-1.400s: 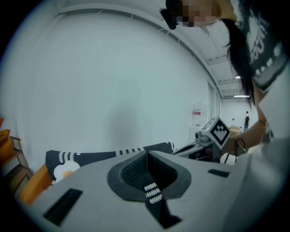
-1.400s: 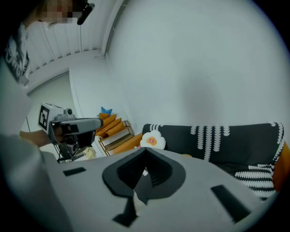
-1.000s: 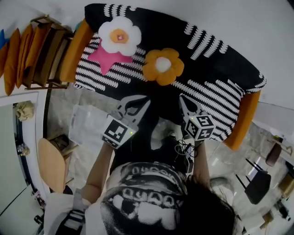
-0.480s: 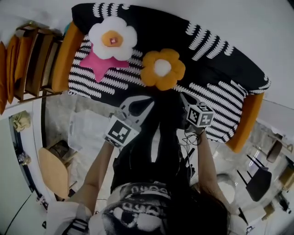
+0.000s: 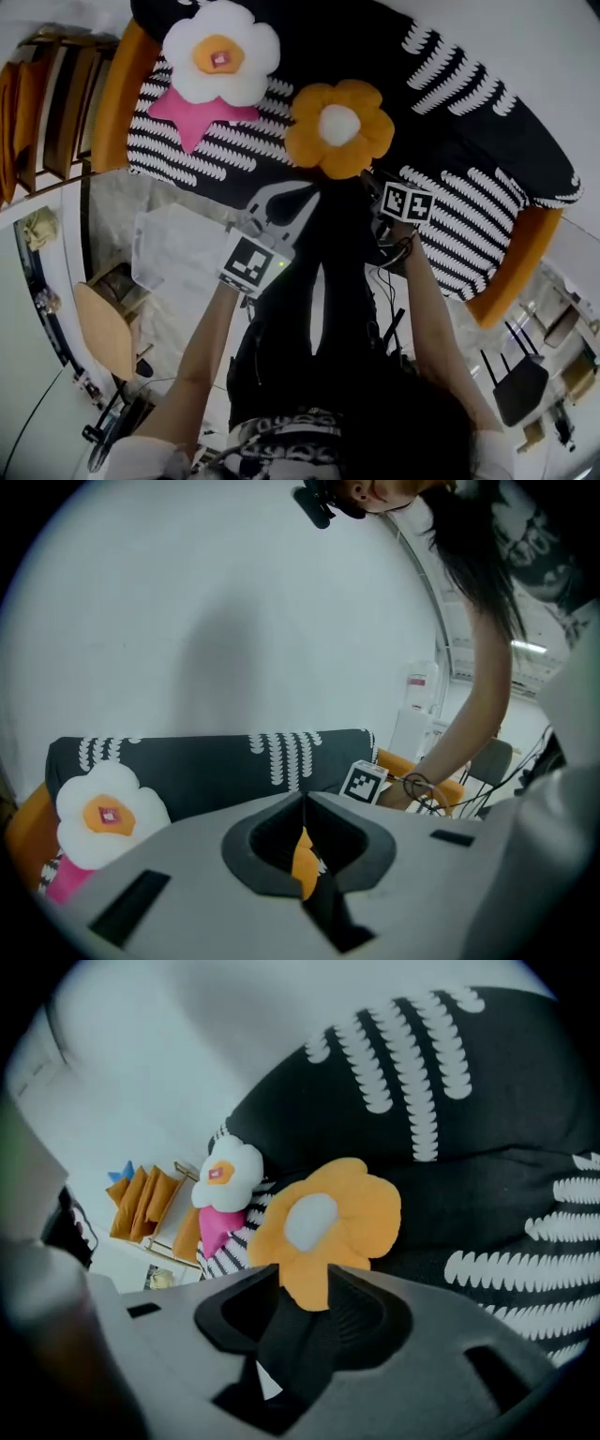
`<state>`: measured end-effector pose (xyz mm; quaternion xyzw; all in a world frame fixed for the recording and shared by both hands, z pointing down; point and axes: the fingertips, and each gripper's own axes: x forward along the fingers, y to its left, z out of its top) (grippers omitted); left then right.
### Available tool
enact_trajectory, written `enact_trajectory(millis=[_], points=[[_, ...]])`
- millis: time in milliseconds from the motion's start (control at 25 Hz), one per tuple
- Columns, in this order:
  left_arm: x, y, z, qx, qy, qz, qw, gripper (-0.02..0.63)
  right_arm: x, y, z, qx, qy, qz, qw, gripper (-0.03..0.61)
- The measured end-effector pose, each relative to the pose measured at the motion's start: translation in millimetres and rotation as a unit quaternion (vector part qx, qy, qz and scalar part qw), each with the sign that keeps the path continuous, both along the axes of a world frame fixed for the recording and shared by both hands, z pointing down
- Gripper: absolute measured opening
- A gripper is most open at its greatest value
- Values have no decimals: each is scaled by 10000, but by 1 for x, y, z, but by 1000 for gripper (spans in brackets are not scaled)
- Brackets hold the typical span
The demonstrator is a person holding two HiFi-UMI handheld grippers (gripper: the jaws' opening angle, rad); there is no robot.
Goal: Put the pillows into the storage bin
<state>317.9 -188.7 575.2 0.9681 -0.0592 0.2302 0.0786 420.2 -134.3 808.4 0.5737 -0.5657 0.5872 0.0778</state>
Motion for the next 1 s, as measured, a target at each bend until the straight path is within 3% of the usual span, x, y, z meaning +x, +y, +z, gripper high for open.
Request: enact_trajectory(millis=[120,240,480,600,800,1000], points=[[7,-12,24,127,-166,-81,9997,11,5,-8,41,-208,-307,256,9990,223],[15,-22,41,-3,-359,-289,9989,11,9,-13,75,-340,-514,390,9973,264],[28,-18,79,-227,-582,-483,9969,11,7,-11,126,-672,-681,81,9954,288],[31,-10,93,-210,-712,-435,9963,11,3,-16,130,-667,-854,140,9940,242],[31,-3,86,-192,-799,-480,9955,11,-9,-17,111,-587,-988,-115,9933,103],[28,-2,48,-233,-675,-848,9938,11,-23,-25,56,-147,-1633,81,9864,56]])
